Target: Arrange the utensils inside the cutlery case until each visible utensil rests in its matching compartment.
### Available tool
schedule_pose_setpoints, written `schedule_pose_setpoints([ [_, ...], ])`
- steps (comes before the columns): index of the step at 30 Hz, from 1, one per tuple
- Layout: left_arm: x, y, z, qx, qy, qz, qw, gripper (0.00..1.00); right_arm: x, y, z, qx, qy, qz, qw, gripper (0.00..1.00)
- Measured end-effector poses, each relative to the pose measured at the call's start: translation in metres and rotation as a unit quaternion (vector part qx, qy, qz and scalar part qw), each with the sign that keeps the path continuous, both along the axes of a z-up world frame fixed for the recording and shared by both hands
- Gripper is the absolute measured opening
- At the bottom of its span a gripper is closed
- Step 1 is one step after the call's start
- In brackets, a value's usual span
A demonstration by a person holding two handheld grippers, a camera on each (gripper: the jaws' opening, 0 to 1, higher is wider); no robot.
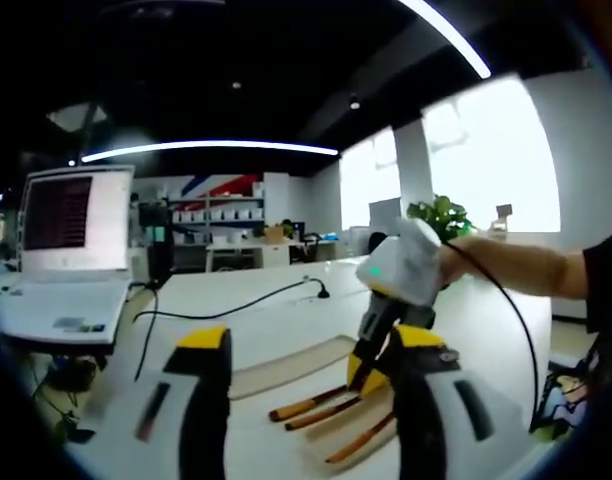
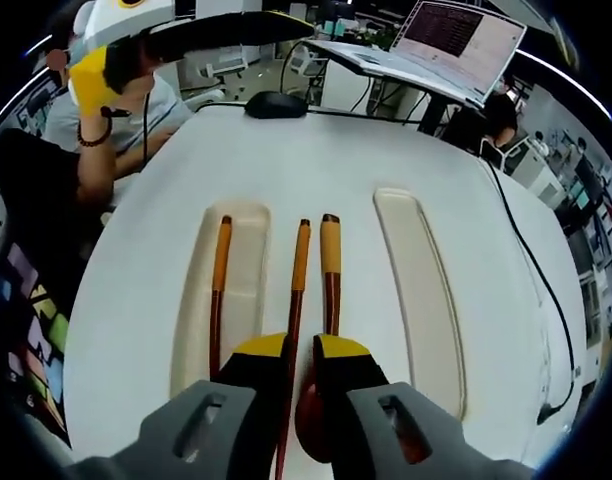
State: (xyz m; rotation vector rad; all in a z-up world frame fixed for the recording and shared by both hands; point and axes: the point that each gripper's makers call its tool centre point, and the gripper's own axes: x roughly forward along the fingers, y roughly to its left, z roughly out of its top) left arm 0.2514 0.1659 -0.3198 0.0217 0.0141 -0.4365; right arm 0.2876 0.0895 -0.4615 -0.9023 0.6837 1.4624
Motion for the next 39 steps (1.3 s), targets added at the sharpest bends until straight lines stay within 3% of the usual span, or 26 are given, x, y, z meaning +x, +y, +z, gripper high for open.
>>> schedule_pose_setpoints([
  [4, 0.000, 0.000, 0.000, 0.000, 0.001, 0.000, 1.0000, 0.67, -0.003, 0.000, -0.003, -0.012, 0.002, 0.004, 0.9999, 0.09],
  [6, 0.000, -0.001, 0.000, 0.000, 0.001, -0.001, 1.0000, 0.67, -0.002, -0.003, -0.009, -0.031, -0.011, 0.010, 0.9994, 0.09],
  [10, -0.001, -0.001, 0.000, 0.000, 0.000, -0.002, 1.0000, 0.67, -0.006, 0.004, -0.004, -0.016, 0.006, 0.007, 0.9998, 0.04],
  [11, -0.001, -0.001, 0.000, 0.000, 0.001, -0.001, 1.0000, 0.67, -0.013, 0.004, -0.007, -0.014, 0.028, -0.002, 0.9995, 0.04],
  [23, -0.001, -0.002, -0.002, 0.001, 0.003, -0.002, 1.0000, 0.67, -0.011, -0.001, -0.009, -0.015, 0.004, -0.010, 0.9998, 0.03],
  [28, -0.001, -0.004, -0.004, 0.002, 0.005, -0.003, 1.0000, 0.67, -0.012, -0.001, -0.009, -0.011, 0.015, -0.010, 0.9998, 0.03],
  [39, 0.001, -0.001, -0.003, -0.002, 0.005, -0.002, 1.0000, 0.67, -0.011, 0.000, -0.008, -0.021, 0.003, -0.005, 0.9998, 0.03],
])
